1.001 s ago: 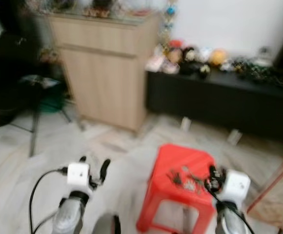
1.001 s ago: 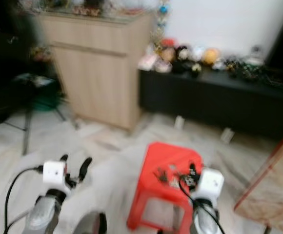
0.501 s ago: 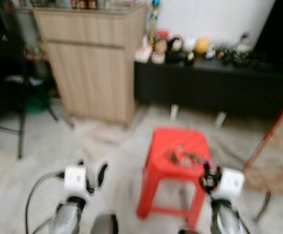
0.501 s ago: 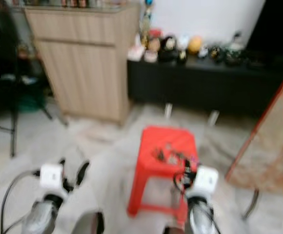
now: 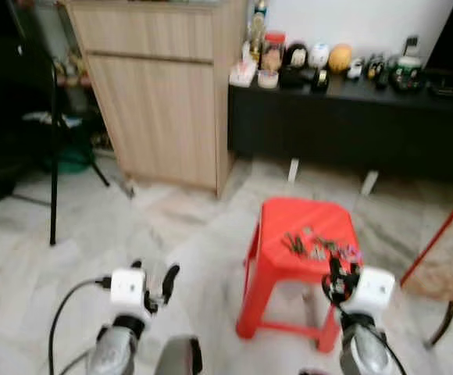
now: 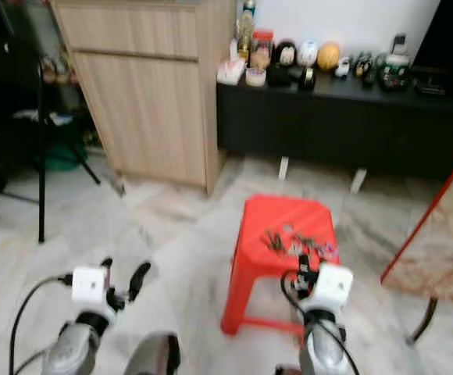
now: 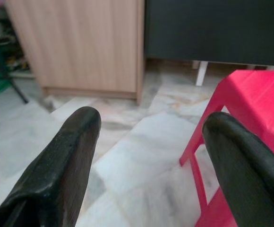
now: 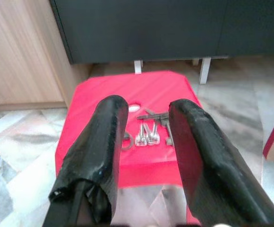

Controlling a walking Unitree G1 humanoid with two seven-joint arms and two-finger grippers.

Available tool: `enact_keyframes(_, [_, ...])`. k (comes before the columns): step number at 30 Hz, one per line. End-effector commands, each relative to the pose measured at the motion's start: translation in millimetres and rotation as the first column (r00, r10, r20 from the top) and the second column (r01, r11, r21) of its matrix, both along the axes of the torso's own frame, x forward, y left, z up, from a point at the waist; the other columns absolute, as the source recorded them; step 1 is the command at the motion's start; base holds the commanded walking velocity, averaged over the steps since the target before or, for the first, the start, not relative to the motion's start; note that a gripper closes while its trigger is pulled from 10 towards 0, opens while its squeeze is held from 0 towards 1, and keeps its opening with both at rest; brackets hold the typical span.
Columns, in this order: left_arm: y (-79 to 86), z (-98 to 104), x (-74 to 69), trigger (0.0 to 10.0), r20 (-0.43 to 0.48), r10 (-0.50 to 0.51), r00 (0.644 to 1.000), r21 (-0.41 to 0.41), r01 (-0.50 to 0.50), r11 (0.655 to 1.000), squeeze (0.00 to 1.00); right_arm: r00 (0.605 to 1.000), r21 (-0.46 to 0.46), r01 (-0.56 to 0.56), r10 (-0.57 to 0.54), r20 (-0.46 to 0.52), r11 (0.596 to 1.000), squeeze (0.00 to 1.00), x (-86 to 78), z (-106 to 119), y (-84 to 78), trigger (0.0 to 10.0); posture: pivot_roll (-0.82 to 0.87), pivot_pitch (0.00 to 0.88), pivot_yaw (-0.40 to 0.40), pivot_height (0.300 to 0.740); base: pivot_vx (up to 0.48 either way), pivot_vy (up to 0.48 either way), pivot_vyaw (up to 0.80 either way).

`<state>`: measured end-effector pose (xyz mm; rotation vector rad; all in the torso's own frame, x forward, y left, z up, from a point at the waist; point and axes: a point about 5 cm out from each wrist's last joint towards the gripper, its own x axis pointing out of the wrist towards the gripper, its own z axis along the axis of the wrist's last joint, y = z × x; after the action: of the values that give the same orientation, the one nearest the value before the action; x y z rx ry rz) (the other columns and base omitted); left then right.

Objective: Hang keys on a hook

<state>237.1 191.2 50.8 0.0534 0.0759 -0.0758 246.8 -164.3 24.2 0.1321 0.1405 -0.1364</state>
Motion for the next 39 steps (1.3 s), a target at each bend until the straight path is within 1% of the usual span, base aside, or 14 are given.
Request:
enact_keyframes(1, [-11.5, 3.3, 4.1, 10.0, 0.016, -0.032, 0.999, -0.021, 0.033, 0.999, 0.0, 1.0, -0.017, 0.018, -0.018, -0.001, 1.0, 0.0, -0.2, 0.9, -8.3, 10.0, 0.03, 0.001, -0.045, 0.626, 0.337, 0.0, 0.0])
enact_keyframes(16, [-12.0, 3.2, 3.7, 10.0, 0.017, -0.029, 0.999, -0.017, 0.029, 0.999, 0.0, 1.0, -0.012, 0.01, -0.01, -0.006, 1.0, 0.0, -0.3, -0.1, -6.6, 10.0, 0.03, 0.001, -0.048, 0.626, 0.341, 0.0, 0.0])
enact_keyframes(31, [-12.1, 2.0, 3.7, 10.0, 0.012, -0.033, 0.999, -0.005, 0.033, 0.999, 0.0, 1.0, -0.012, 0.002, -0.002, -0.008, 1.0, 0.0, 0.1, -0.4, -6.7, 10.0, 0.03, 0.001, -0.047, 0.626, 0.0, 0.0, 0.0])
enact_keyframes(37, [-12.3, 2.3, 3.5, 10.0, 0.014, -0.037, 0.999, 0.005, 0.037, 0.999, 0.0, 1.0, -0.031, -0.01, 0.01, -0.01, 0.999, 0.0, 0.3, -0.1, -6.6, 10.0, 0.03, 0.002, -0.047, 0.626, 0.0, -0.366, 0.0])
enact_keyframes(39, [-12.5, 2.3, 3.5, 10.0, 0.014, -0.038, 0.999, 0.007, 0.038, 0.999, 0.0, 1.0, -0.038, -0.018, 0.018, -0.008, 0.999, 0.0, 0.4, 0.1, -6.0, 10.0, 0.03, 0.002, -0.047, 0.626, 0.0, -0.401, 0.49])
